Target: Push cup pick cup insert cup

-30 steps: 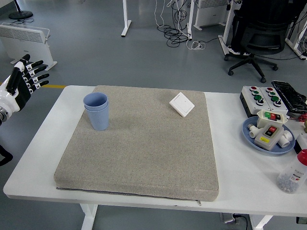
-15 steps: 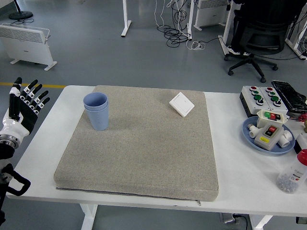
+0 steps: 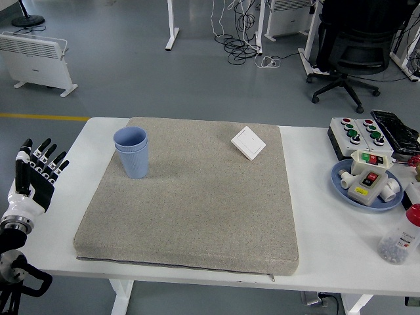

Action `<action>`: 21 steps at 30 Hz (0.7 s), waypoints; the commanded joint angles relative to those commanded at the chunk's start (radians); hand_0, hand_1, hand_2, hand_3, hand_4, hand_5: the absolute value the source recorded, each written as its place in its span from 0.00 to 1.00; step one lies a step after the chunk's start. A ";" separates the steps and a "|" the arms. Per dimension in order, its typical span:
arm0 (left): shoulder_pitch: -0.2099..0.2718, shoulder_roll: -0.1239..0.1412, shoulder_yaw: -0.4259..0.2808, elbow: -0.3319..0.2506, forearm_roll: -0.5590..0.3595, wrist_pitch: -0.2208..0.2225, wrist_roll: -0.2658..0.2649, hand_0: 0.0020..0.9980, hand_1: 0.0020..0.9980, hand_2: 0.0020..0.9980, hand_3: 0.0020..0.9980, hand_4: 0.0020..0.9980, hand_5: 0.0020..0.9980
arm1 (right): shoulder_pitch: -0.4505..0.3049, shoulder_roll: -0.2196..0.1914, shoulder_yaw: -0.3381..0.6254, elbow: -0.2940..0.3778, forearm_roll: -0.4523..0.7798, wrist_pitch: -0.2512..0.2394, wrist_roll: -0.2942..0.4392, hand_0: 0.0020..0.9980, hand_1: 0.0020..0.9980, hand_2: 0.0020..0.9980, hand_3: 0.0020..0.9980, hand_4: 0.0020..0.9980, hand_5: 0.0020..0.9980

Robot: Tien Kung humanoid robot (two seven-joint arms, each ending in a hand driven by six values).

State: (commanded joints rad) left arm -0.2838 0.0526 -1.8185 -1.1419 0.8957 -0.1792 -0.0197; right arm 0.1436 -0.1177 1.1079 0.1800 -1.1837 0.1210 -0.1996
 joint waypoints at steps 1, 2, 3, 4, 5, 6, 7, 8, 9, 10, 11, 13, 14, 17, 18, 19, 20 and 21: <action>0.010 -0.009 -0.006 -0.008 0.001 0.001 0.000 0.88 0.90 0.99 0.92 0.65 1.00 | 0.000 0.000 0.001 0.000 -0.001 0.000 0.000 0.77 0.68 0.67 0.57 0.13 0.47; 0.019 -0.017 -0.010 -0.017 0.002 0.001 0.001 0.88 0.90 0.99 0.92 0.65 1.00 | 0.001 0.000 0.002 0.000 -0.002 0.000 0.000 0.77 0.68 0.67 0.57 0.13 0.47; 0.027 -0.023 -0.013 -0.025 0.003 0.002 0.001 0.88 0.90 0.99 0.92 0.65 1.00 | 0.001 0.000 0.003 0.000 -0.003 0.000 0.000 0.77 0.68 0.67 0.57 0.13 0.47; 0.039 -0.032 -0.014 -0.036 0.003 0.003 0.002 0.88 0.90 0.99 0.92 0.65 1.00 | 0.001 -0.001 0.004 0.000 -0.004 0.000 0.000 0.77 0.68 0.67 0.57 0.13 0.47; 0.051 -0.039 -0.014 -0.047 0.003 0.005 0.003 0.88 0.90 0.99 0.92 0.65 1.00 | 0.001 -0.001 0.005 0.000 -0.004 0.000 0.000 0.77 0.68 0.67 0.57 0.13 0.47; 0.068 -0.046 -0.008 -0.061 0.002 0.008 0.006 0.88 0.90 0.99 0.92 0.65 1.00 | 0.002 -0.001 0.007 0.000 -0.005 0.000 -0.001 0.77 0.68 0.67 0.57 0.13 0.47; 0.074 -0.049 -0.006 -0.066 0.002 0.009 0.007 0.88 0.90 0.99 0.92 0.65 1.00 | 0.002 -0.001 0.007 0.000 -0.006 0.000 -0.001 0.77 0.68 0.67 0.57 0.13 0.47; 0.084 -0.052 0.001 -0.074 -0.008 0.015 0.013 0.88 0.90 0.99 0.92 0.65 1.00 | 0.003 -0.002 0.008 0.000 -0.008 0.000 -0.001 0.77 0.68 0.67 0.57 0.13 0.47; 0.090 -0.053 0.005 -0.079 -0.015 0.018 0.016 0.88 0.89 0.96 0.90 0.65 1.00 | 0.003 -0.002 0.009 0.000 -0.009 0.000 -0.001 0.77 0.68 0.67 0.57 0.13 0.47; 0.106 -0.053 0.016 -0.095 -0.039 0.029 0.018 0.88 0.89 0.96 0.90 0.65 1.00 | 0.004 -0.002 0.011 0.000 -0.013 0.001 -0.002 0.77 0.68 0.67 0.57 0.13 0.47; 0.112 -0.053 0.019 -0.102 -0.046 0.034 0.019 0.88 0.89 0.96 0.90 0.65 1.00 | 0.004 -0.002 0.011 0.000 -0.016 0.001 -0.002 0.77 0.68 0.67 0.57 0.13 0.47; 0.122 -0.053 0.023 -0.118 -0.052 0.047 0.015 0.88 0.89 0.96 0.90 0.65 1.00 | 0.004 -0.002 0.011 0.000 -0.016 0.001 -0.002 0.77 0.68 0.67 0.57 0.13 0.47; 0.124 -0.053 0.024 -0.121 -0.053 0.050 0.014 0.88 0.89 0.96 0.90 0.65 1.00 | 0.004 -0.002 0.011 0.000 -0.015 0.001 -0.003 0.77 0.68 0.67 0.57 0.13 0.47; 0.126 -0.053 0.026 -0.126 -0.046 0.059 0.013 0.87 0.88 0.96 0.89 0.65 1.00 | 0.004 -0.003 0.012 0.000 -0.018 0.002 -0.003 0.77 0.68 0.67 0.57 0.13 0.47; 0.125 -0.053 0.026 -0.124 -0.044 0.060 0.012 0.87 0.88 0.96 0.89 0.65 1.00 | 0.004 -0.003 0.012 0.000 -0.020 0.002 -0.003 0.77 0.68 0.67 0.57 0.13 0.47; 0.124 -0.053 0.026 -0.123 -0.043 0.061 0.012 0.87 0.88 0.96 0.89 0.65 1.00 | 0.004 -0.004 0.012 0.000 -0.021 0.002 -0.003 0.77 0.68 0.67 0.57 0.13 0.47; 0.123 -0.053 0.025 -0.121 -0.042 0.062 0.011 0.87 0.88 0.96 0.89 0.65 1.00 | 0.005 -0.004 0.012 0.000 -0.020 0.002 -0.003 0.77 0.68 0.67 0.57 0.13 0.47; 0.122 -0.053 0.025 -0.119 -0.038 0.062 0.010 0.87 0.88 0.95 0.89 0.65 1.00 | 0.005 -0.004 0.011 0.000 -0.019 0.002 -0.003 0.77 0.68 0.67 0.57 0.13 0.48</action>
State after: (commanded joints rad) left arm -0.1614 0.0000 -1.7934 -1.2608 0.8575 -0.1172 -0.0092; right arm 0.1483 -0.1221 1.1194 0.1800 -1.2032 0.1232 -0.2027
